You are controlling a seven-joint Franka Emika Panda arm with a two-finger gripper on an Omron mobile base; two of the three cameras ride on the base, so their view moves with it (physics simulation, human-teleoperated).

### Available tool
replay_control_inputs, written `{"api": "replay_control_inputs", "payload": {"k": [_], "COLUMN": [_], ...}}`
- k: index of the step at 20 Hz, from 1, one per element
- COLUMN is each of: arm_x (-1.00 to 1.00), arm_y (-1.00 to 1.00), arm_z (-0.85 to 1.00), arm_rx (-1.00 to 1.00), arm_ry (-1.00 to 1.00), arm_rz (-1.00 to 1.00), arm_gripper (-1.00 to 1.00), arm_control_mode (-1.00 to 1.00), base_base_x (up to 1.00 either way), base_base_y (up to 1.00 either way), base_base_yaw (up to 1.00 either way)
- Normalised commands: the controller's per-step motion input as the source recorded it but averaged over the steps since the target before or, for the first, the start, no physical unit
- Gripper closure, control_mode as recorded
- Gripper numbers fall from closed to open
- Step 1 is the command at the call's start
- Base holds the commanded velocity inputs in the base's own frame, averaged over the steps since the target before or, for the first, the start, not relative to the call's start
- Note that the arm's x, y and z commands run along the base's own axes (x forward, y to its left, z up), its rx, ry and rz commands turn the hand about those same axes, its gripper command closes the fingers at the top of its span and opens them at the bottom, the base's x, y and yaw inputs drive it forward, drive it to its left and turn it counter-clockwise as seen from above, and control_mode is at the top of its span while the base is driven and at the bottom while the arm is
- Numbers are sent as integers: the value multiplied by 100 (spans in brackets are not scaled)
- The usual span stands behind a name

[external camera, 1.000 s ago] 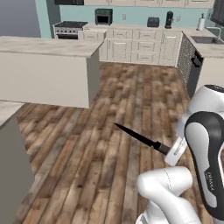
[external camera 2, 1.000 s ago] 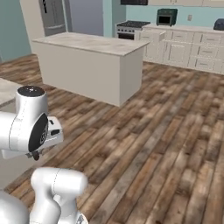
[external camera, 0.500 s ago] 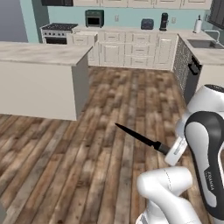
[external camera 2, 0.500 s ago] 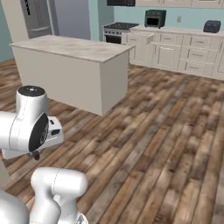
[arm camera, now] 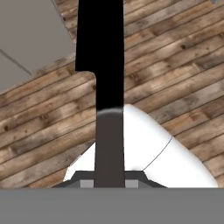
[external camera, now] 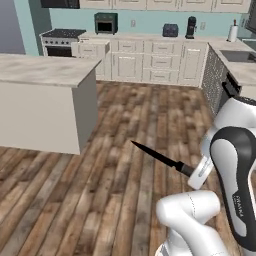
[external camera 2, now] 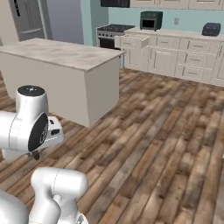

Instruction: Pick up the metallic utensils from the counter and place them in the open drawer. Make sure not to pick up any wooden utensils.

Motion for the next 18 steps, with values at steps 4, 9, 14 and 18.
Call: {"api": "replay_control_inputs", "payload": {"k": [4,9,14,18], "arm_x": [0,0,0,0], "arm_y": [0,0,0,0], "arm_z": [0,0,0,0], "arm_rx": [0,0,0,0], "arm_ry": [0,0,0,0], "arm_rz": [0,0,0,0], "arm_gripper": [100,100,100,100], "arm_control_mode": [100,100,100,100], "base_base_x": [100,100,100,100], "base_base_y": [-43,-23,-21,-17], "base_base_yaw": [0,0,0,0]}}
